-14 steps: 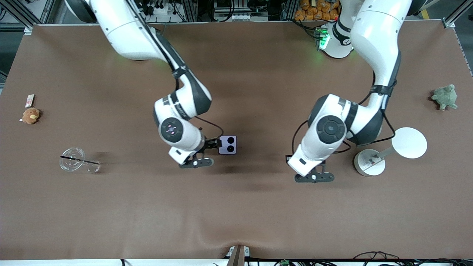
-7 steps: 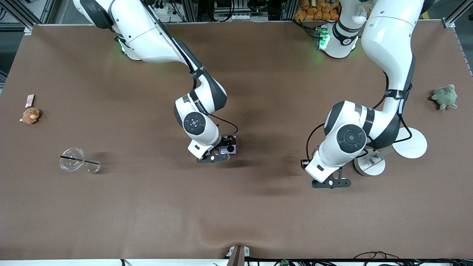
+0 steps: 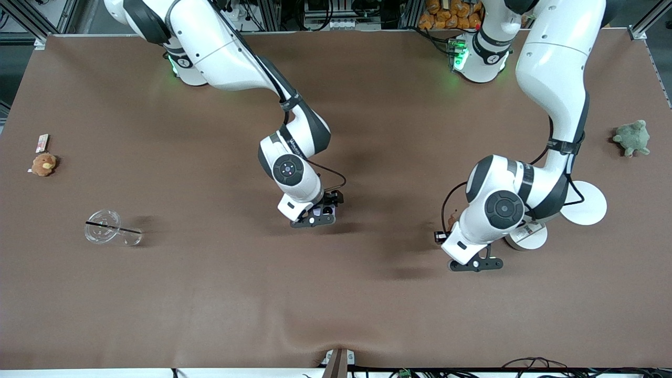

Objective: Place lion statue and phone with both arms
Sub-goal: 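Carry the lion toward the lamp while the right gripper carries the phone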

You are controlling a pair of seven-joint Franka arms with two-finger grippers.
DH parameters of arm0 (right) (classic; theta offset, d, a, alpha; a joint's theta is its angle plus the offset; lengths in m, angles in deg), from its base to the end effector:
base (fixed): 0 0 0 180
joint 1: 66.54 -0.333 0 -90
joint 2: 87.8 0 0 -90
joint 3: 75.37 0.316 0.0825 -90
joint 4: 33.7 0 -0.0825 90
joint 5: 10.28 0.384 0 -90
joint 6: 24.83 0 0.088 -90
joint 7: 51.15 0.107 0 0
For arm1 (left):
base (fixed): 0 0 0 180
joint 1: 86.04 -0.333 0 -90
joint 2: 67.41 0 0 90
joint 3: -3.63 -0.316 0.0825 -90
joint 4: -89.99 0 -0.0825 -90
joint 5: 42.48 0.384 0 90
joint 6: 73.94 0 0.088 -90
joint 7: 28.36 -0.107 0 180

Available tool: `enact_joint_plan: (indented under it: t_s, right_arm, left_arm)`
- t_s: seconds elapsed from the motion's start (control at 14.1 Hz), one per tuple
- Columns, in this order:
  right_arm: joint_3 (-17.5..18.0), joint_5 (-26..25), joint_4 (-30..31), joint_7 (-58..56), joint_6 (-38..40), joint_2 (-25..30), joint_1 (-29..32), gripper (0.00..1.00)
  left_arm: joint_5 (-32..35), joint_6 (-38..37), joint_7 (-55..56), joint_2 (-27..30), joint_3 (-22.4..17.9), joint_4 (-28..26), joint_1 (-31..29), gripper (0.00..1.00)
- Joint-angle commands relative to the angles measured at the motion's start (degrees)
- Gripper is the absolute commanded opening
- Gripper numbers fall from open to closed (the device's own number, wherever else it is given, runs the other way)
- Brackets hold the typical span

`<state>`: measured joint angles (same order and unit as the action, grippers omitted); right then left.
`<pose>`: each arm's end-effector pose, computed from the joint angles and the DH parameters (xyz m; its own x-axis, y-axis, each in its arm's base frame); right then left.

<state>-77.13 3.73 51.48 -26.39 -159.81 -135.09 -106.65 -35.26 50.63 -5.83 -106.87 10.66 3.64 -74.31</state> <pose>0.5603 0.4523 0.1857 0.9961 0.0810 -0.0362 0.0744 -0.9850 -0.1558 0.6784 -0.2105 0.2606 0.9998 0.0206 -0.0053 0.0204 -0.9994 -0.0290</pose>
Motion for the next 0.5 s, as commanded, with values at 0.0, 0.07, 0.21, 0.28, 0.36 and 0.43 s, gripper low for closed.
enact_joint_plan:
  t_s: [0.0, 0.07, 0.21, 0.28, 0.36, 0.43]
  right_arm:
    - [-0.6, 0.4, -1.0, 3.4, -1.0, -1.0, -1.5, 1.00]
    - [-0.6, 0.3, -1.0, 4.0, -1.0, -1.3, -1.6, 1.00]
    - [-0.7, 0.2, -0.9, 4.0, -1.0, -1.4, -1.5, 1.00]
    - [-0.8, 0.2, -0.9, 4.0, -1.0, -1.4, -1.4, 1.00]
    - [-0.8, 0.2, -0.9, 4.0, -1.0, -1.5, -1.4, 1.00]
    - [-0.8, 0.2, -0.8, 4.0, -1.0, -1.6, -1.4, 1.00]
  left_arm:
    - [2.1, 3.5, -3.7, 1.2, 0.4, -4.0, -3.0, 0.00]
    - [2.1, 5.0, -5.9, 1.8, 0.7, -5.9, -3.9, 0.00]
    - [2.1, 7.3, -7.8, 2.7, 1.1, -8.6, -5.5, 0.00]
    - [2.1, 7.8, -8.9, 3.1, 1.1, -9.4, -5.9, 0.00]
    - [2.1, 8.8, -10.4, 3.3, 1.1, -10.4, -6.9, 0.00]
    - [2.1, 9.5, -11.8, 3.9, 1.2, -11.3, -7.9, 0.00]
